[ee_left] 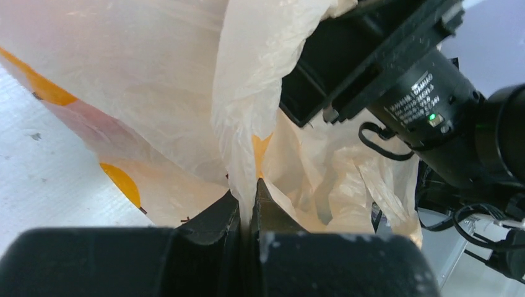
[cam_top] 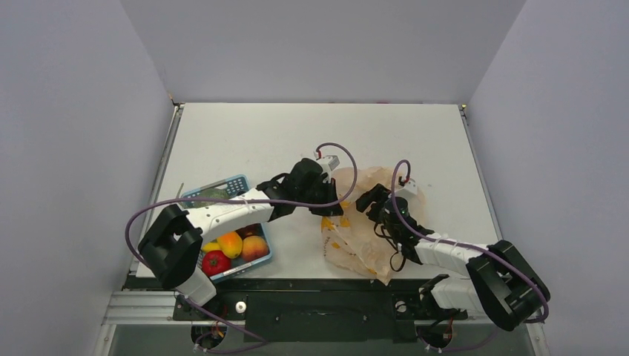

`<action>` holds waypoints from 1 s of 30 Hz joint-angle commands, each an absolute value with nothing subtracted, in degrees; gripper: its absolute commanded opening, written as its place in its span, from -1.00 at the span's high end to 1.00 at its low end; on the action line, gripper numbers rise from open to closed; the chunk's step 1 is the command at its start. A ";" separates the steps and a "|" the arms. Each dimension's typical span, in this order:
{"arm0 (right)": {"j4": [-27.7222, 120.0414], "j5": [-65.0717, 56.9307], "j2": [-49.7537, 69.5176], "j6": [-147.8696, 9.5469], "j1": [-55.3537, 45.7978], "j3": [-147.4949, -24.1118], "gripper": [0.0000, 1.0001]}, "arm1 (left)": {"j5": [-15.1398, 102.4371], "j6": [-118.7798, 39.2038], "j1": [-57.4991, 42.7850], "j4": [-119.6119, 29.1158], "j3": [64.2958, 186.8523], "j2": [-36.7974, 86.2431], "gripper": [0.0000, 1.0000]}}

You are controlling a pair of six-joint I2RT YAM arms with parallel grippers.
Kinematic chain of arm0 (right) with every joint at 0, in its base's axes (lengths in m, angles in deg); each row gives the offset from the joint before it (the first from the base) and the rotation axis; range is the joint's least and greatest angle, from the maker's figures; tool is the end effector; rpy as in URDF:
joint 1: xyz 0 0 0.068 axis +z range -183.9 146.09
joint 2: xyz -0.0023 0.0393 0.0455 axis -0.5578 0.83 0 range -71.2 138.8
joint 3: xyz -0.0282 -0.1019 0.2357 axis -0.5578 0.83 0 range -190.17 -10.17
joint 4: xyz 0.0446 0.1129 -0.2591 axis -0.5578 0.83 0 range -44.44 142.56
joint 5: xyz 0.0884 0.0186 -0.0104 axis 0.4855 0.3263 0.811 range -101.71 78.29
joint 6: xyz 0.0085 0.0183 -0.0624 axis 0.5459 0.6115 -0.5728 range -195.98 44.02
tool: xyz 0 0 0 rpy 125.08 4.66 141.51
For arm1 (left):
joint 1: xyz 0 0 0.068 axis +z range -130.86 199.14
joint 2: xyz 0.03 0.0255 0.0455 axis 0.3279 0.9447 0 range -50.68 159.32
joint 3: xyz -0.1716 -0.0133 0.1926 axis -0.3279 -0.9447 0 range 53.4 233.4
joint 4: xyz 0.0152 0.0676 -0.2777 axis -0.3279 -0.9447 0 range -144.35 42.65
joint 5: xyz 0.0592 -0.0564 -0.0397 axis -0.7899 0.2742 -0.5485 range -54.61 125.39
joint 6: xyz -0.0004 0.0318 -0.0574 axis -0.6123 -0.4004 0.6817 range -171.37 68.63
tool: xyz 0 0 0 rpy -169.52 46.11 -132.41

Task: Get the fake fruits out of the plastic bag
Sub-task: Adjust the plastic bag at the center of the board, then take out the fake fruit from the plastic bag.

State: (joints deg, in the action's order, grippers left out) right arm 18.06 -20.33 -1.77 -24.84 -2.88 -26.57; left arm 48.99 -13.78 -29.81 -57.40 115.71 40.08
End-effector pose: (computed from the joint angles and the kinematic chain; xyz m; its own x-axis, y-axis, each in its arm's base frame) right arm 0.2237 0.1255 0.1122 -0.5382 0.5747 -0.6165 0.0405 0.7482 0.6622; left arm 0.2454 -0.3001 0.2086 -0.8448 0.0674 -0.5307 0.4272 0.6823 -0.5933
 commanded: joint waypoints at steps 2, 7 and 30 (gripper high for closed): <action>8.26 -24.40 2.37 -21.75 -3.85 -27.75 -0.31 | 49.07 -11.00 -32.25 -50.74 114.20 39.17 1.00; 6.42 -24.47 6.65 -19.91 -5.31 -30.58 -0.30 | 47.72 -10.58 -33.99 -50.34 113.00 39.47 1.00; 11.71 -3.17 10.22 -32.84 -5.77 -36.16 -0.15 | 47.42 -11.03 -17.85 -56.00 104.67 19.22 -0.86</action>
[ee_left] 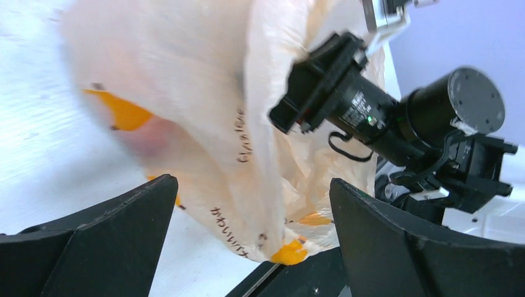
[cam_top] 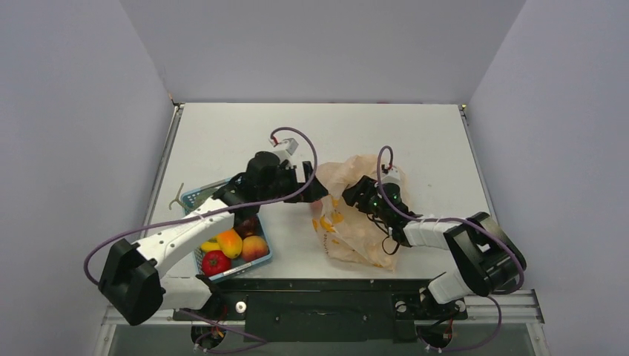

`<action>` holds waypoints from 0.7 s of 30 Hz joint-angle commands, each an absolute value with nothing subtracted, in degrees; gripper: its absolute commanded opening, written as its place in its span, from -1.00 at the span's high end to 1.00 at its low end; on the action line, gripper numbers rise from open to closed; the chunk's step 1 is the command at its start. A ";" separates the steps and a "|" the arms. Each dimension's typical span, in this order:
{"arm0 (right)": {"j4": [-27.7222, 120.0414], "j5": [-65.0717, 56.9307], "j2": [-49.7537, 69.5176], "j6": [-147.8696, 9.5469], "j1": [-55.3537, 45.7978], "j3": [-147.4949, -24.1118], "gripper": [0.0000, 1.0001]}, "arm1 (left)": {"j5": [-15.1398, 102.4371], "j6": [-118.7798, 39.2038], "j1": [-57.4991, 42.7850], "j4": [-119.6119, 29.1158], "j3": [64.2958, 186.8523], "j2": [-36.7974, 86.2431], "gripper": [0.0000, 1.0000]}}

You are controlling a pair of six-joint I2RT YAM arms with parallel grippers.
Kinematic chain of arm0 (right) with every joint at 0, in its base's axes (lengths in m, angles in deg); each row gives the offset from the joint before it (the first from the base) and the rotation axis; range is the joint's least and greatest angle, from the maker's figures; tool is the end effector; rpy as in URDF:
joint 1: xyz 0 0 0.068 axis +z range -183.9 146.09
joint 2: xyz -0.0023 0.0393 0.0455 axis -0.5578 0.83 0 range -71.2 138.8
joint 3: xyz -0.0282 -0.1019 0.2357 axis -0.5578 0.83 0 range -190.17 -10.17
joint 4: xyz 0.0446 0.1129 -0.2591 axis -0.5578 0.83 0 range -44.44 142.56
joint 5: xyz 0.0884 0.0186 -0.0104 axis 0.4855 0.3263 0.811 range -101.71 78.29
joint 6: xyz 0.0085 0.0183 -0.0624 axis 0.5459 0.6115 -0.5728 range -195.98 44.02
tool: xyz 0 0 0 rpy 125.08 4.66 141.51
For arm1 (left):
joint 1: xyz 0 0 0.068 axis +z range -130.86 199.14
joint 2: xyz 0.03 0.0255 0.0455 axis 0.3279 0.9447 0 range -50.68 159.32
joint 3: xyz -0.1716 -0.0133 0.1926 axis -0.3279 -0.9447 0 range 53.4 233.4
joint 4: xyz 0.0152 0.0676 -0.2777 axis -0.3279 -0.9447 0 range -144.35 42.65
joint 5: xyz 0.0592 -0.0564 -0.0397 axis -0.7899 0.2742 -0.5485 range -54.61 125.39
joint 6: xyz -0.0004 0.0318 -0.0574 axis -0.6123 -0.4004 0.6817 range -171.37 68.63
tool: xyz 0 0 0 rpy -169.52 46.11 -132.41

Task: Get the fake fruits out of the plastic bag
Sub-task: Take out the fake fruit from the plastic bag.

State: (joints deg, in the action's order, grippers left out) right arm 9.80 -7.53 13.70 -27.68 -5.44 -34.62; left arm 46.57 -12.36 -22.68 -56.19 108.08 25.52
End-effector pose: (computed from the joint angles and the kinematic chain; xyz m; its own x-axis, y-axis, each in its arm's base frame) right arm 0.2600 0.1452 0.1028 -0.6426 0.4987 -0.5817 -0.0809 0.7108 0.6987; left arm 0.2486 -0.2358 0.2485 -0.7830 -0.1280 -0.6087 0.3680 0.6937 -0.6192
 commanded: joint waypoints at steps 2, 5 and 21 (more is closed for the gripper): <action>12.55 -2.23 9.70 -33.57 -5.77 -36.38 -0.12 | 47.20 -9.78 -14.05 -55.64 102.34 16.77 -0.83; 12.85 -1.35 9.64 -34.03 -5.77 -36.84 -0.08 | 45.35 -7.84 -9.29 -55.54 100.44 17.74 -0.61; 4.93 6.39 21.97 -31.97 -5.64 -42.10 -0.09 | 56.40 -7.15 -11.01 -40.53 112.58 54.57 -0.49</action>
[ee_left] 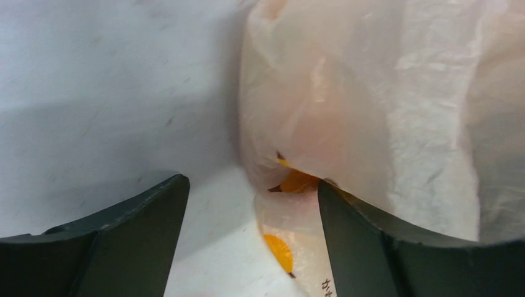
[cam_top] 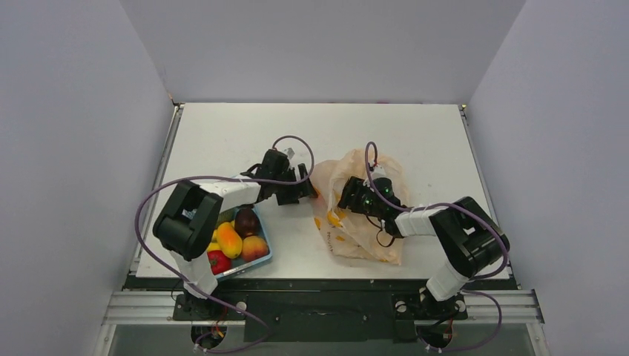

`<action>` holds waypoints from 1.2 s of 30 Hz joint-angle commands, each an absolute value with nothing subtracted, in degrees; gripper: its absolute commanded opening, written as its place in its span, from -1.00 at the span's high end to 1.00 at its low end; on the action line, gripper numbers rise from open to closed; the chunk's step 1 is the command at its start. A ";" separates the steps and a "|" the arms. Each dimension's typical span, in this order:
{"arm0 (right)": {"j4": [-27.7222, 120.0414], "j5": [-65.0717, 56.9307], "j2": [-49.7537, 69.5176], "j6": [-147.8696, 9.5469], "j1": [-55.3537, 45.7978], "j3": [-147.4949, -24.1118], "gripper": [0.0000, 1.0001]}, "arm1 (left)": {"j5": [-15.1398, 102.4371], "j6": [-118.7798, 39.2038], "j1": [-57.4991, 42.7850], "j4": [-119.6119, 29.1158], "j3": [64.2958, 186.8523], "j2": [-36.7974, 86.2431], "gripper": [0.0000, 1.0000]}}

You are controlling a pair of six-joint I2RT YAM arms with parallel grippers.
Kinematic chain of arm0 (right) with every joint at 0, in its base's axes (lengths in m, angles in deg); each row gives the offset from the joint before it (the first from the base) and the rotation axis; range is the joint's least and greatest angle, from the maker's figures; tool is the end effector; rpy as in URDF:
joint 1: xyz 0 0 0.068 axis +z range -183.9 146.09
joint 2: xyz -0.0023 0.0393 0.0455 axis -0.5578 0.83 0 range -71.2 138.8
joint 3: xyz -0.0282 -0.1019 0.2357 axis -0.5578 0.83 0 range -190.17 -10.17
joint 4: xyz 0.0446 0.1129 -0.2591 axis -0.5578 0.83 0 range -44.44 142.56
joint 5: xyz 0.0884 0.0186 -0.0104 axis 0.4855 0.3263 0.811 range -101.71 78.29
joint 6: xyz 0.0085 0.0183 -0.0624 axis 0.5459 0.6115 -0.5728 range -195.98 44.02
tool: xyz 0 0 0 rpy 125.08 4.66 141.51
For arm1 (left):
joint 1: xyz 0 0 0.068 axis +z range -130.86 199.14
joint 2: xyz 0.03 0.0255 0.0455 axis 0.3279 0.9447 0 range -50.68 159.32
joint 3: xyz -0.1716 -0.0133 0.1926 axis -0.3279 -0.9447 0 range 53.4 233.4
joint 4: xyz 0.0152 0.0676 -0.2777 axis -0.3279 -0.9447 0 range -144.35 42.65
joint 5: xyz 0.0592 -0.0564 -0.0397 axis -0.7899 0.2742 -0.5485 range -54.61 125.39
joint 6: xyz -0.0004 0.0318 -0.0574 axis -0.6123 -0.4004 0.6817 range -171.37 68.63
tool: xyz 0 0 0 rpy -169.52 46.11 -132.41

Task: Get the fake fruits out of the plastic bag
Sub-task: Take out the fake fruit from the plastic bag.

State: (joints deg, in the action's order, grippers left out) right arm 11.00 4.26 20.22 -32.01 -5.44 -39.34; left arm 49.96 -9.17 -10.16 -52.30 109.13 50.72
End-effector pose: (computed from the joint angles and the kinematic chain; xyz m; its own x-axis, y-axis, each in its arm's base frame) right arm 0.2702 0.1626 0.0930 -0.7608 0.3468 -0.5486 -0.2004 0.6784 0.7068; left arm 0.3253 -0.1973 0.1095 -0.9111 -0.2342 -0.3393 0.0011 0.8216 -0.5701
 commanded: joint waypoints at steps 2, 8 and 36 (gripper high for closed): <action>4.10 6.64 22.99 -32.14 -5.65 -42.69 -0.11 | 57.04 -6.63 -11.94 -38.95 112.98 57.19 -0.35; 3.41 6.42 25.46 -32.76 -5.65 -45.39 -0.12 | 56.41 -5.27 -14.78 -36.60 112.97 62.03 0.80; 34.15 -17.88 33.85 -44.73 2.21 -64.00 0.42 | 58.26 -5.54 -14.16 -33.63 105.58 62.47 1.00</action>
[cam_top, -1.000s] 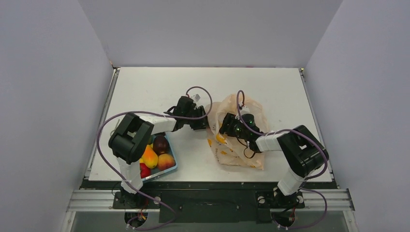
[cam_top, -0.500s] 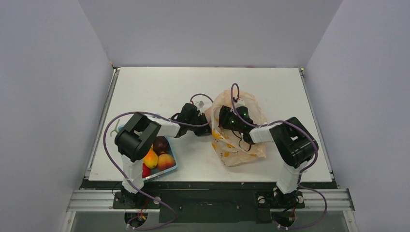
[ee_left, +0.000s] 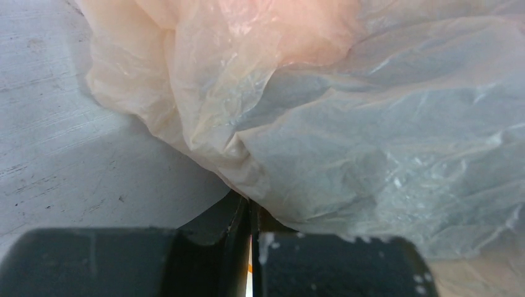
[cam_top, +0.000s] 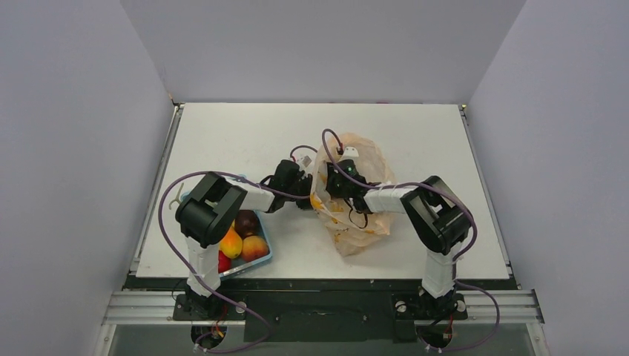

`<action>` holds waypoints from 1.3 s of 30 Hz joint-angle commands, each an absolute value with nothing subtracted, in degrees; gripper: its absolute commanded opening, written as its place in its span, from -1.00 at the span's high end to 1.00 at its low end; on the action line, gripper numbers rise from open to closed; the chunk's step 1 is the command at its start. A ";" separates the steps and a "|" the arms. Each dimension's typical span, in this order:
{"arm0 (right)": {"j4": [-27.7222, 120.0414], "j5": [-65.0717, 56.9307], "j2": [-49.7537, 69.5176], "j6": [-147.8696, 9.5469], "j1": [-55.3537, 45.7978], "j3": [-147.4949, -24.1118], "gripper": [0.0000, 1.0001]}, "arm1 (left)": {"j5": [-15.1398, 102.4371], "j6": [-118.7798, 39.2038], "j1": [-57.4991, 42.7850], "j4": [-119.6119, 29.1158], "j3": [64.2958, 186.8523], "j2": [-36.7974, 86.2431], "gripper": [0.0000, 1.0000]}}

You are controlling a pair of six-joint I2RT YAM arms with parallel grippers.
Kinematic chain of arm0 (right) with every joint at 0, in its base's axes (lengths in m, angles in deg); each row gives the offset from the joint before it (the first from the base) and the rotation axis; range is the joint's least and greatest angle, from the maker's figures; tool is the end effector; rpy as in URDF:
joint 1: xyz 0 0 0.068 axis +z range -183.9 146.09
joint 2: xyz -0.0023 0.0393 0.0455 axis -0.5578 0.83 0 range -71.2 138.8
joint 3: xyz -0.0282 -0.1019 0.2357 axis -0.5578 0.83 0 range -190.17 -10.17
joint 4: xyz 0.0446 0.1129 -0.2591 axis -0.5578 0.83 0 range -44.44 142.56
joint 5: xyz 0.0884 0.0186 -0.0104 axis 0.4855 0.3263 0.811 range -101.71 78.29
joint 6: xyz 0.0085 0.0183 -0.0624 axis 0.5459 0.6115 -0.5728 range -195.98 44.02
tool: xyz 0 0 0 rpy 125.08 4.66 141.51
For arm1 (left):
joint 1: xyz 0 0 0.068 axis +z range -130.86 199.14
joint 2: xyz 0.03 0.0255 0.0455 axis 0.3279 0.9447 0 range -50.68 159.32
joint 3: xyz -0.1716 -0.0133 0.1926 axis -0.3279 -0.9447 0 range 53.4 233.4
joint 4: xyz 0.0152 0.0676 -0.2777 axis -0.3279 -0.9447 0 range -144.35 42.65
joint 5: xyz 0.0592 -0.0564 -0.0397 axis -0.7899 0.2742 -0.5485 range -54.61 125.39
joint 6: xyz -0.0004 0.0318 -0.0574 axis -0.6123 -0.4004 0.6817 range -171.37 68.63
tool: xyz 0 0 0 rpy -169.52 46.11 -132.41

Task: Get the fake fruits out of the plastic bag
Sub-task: Take out the fake fruit from the plastic bag.

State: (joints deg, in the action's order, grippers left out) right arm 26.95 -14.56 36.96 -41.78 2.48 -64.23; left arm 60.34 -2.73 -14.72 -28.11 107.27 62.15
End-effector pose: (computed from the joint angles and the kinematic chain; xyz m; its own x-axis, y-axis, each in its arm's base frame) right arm 0.3295 0.2396 0.0928 -0.7012 0.1807 -0.6897 -0.2004 0.8784 0.4339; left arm 0.3207 -0.2413 0.0642 -0.9321 -0.1940 -0.3058 0.1135 0.6454 -0.7553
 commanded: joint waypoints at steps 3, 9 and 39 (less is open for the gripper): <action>36.86 -14.87 29.46 -44.92 -0.34 -64.00 0.75 | 57.38 -5.58 -13.28 -34.21 105.20 61.69 1.00; 42.74 -10.29 16.92 -48.20 -2.06 -63.03 1.00 | 55.79 -4.63 -11.06 -34.12 104.34 61.04 1.00; 43.90 0.21 7.30 -48.54 -5.96 -53.30 0.63 | 65.32 2.01 -8.98 -18.88 102.90 54.09 0.27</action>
State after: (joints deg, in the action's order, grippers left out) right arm 49.01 1.35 3.67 -46.70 -5.48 -52.01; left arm 59.83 -5.02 -8.89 -34.84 110.70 59.57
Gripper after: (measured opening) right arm 0.504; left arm 0.235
